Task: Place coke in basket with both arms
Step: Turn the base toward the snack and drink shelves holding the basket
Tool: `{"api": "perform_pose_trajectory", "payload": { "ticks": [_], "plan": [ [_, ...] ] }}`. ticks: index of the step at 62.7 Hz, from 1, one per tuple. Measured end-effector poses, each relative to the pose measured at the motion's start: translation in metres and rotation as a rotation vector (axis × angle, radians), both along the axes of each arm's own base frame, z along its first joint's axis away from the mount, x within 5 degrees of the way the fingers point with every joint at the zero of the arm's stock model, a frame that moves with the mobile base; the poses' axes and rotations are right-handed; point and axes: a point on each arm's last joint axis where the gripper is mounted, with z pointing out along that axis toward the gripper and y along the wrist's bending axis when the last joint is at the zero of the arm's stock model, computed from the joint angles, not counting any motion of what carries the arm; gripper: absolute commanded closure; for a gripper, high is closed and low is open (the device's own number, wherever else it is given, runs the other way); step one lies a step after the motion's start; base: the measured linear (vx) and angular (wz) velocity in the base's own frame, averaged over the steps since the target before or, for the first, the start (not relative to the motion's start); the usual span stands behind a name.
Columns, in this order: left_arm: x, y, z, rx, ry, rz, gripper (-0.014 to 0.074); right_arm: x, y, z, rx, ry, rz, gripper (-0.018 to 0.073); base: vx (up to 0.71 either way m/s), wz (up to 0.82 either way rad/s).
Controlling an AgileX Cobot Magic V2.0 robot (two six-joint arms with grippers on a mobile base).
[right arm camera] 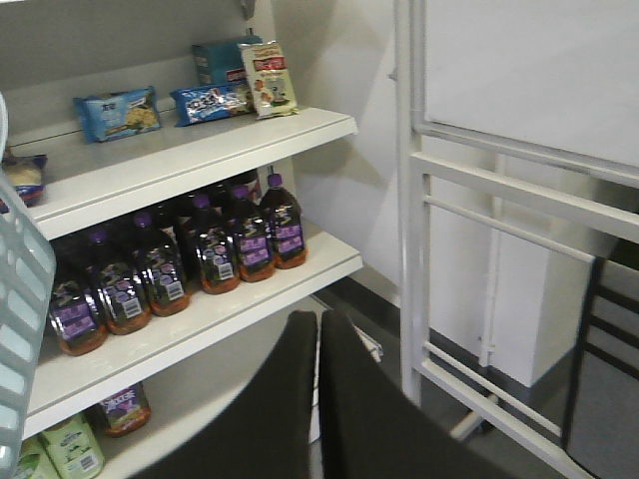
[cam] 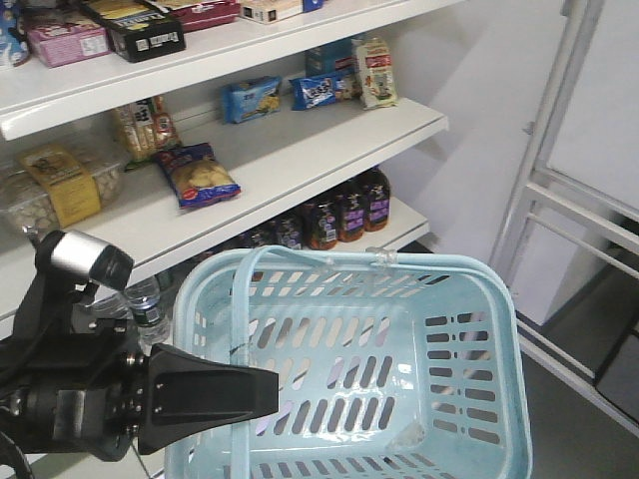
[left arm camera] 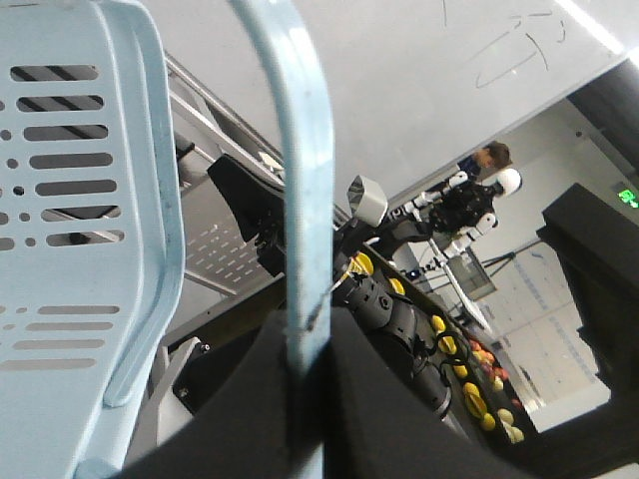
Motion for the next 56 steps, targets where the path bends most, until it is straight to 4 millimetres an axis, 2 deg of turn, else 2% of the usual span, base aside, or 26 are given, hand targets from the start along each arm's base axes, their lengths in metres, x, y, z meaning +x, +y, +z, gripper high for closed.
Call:
{"api": "perform_pose_trajectory", "payload": {
  "ticks": [29,56],
  "plan": [
    [0.0,0.0,0.0,0.0,0.0,0.0,0.0603,0.0,0.0,0.0001,0.0,-0.001,0.0,0.0564,0.09,0.46],
    [0.0,0.0,0.0,0.0,0.0,0.0,0.0603,0.0,0.0,0.0001,0.0,-0.001,0.0,0.0564,0.06,0.61]
  ]
}}
